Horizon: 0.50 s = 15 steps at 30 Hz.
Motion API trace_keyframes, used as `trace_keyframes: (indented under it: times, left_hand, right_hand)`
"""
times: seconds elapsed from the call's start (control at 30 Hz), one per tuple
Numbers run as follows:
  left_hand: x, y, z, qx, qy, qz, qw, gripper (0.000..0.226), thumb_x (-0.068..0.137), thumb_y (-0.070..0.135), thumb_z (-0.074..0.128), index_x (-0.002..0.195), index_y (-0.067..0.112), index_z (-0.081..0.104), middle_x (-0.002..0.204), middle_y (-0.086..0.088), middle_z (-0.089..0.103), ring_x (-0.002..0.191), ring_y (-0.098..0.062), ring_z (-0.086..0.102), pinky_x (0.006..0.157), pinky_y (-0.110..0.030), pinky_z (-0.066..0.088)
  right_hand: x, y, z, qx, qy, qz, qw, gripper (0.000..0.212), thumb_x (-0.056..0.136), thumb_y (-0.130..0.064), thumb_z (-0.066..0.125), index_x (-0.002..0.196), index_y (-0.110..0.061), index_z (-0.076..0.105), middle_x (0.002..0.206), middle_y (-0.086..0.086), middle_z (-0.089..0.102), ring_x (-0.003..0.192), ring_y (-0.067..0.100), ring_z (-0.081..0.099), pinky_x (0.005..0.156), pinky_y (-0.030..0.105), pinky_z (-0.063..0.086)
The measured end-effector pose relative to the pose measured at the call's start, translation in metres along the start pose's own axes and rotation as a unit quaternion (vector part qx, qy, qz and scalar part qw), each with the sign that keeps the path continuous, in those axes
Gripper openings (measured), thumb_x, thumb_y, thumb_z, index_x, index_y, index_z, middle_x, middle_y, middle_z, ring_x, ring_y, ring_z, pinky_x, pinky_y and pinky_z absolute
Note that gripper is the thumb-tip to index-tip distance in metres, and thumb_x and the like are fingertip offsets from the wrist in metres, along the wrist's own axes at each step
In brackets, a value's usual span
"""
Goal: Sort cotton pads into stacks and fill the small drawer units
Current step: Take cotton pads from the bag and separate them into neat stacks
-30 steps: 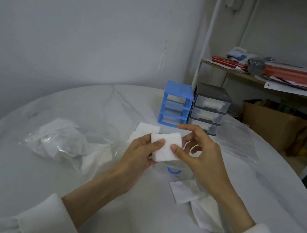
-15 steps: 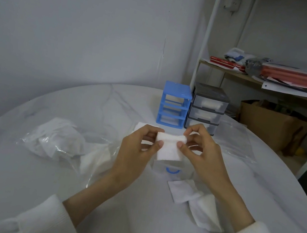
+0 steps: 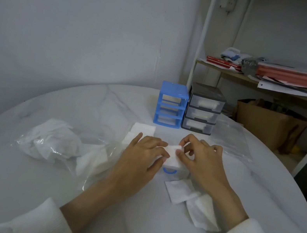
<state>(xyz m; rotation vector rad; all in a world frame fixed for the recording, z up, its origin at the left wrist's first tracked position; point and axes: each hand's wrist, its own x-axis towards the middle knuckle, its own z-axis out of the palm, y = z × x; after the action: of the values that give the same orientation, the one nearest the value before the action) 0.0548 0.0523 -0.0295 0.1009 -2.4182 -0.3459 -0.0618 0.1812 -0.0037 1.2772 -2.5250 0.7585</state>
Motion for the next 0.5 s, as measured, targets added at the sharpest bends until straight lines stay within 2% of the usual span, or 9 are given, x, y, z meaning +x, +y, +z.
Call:
trace_keyframes:
  times: [0.1,0.2,0.27,0.33,0.4,0.5]
  left_hand:
    - [-0.002,0.0009,0.0004,0.032,-0.049,-0.003,0.998,0.039,0.093,0.033,0.034,0.109,0.018,0.066,0.117,0.005,0.064,0.113,-0.011,0.054,0.113,-0.026,-0.001]
    - [-0.0036,0.0002,0.0026,0.058,-0.085,0.004,0.995,0.035,0.101,0.033,0.034,0.124,0.023,0.058,0.128,0.01,0.057,0.122,-0.006,0.046,0.114,-0.03,-0.012]
    - [-0.0031,-0.0005,0.0036,0.082,-0.101,0.011,0.991,0.036,0.101,0.033,0.032,0.123,0.025,0.059,0.127,0.01,0.058,0.121,-0.005,0.048,0.114,-0.033,-0.017]
    - [-0.0025,0.0014,0.0011,0.1,-0.087,0.03,0.991,0.038,0.096,0.031,0.032,0.104,0.024,0.069,0.104,0.009,0.069,0.101,-0.007,0.063,0.113,-0.035,-0.015]
    - [-0.0037,-0.0021,0.0038,0.127,-0.061,0.036,0.989,0.039,0.089,0.03,0.034,0.086,0.026,0.072,0.083,0.012,0.071,0.083,-0.006,0.067,0.112,-0.042,-0.003]
    - [-0.0062,-0.0035,0.007,0.153,-0.043,0.057,0.986,0.039,0.088,0.032,0.035,0.084,0.028,0.074,0.082,0.014,0.072,0.087,-0.004,0.068,0.109,-0.049,0.005]
  right_hand:
    - [-0.0004,0.001,0.0001,-0.039,-0.008,-0.007,0.999,0.01,0.094,-0.035,0.049,0.102,-0.031,0.053,0.093,-0.014,0.053,0.102,0.008,0.045,0.09,0.029,0.016]
    - [0.0007,0.0021,0.0015,-0.064,-0.001,-0.016,0.998,0.024,0.092,-0.034,0.053,0.117,-0.032,0.051,0.11,-0.015,0.054,0.111,0.006,0.043,0.094,0.029,0.016]
    - [0.0011,0.0022,0.0007,-0.05,0.022,-0.033,0.998,0.025,0.092,-0.03,0.055,0.116,-0.031,0.051,0.111,-0.015,0.053,0.109,0.005,0.046,0.095,0.026,0.016]
    - [0.0007,0.0023,-0.0018,-0.043,0.021,-0.044,0.998,0.014,0.092,-0.026,0.053,0.105,-0.029,0.057,0.104,-0.015,0.053,0.105,0.005,0.048,0.097,0.025,0.016]
    - [-0.0005,0.0017,-0.0026,-0.06,-0.011,-0.051,0.997,0.011,0.093,-0.026,0.051,0.099,-0.029,0.061,0.097,-0.016,0.055,0.103,0.005,0.049,0.102,0.027,0.013]
    - [-0.0022,0.0004,-0.0017,-0.099,-0.048,-0.052,0.993,0.014,0.093,-0.029,0.05,0.099,-0.029,0.063,0.103,-0.013,0.061,0.107,0.005,0.047,0.109,0.033,0.005]
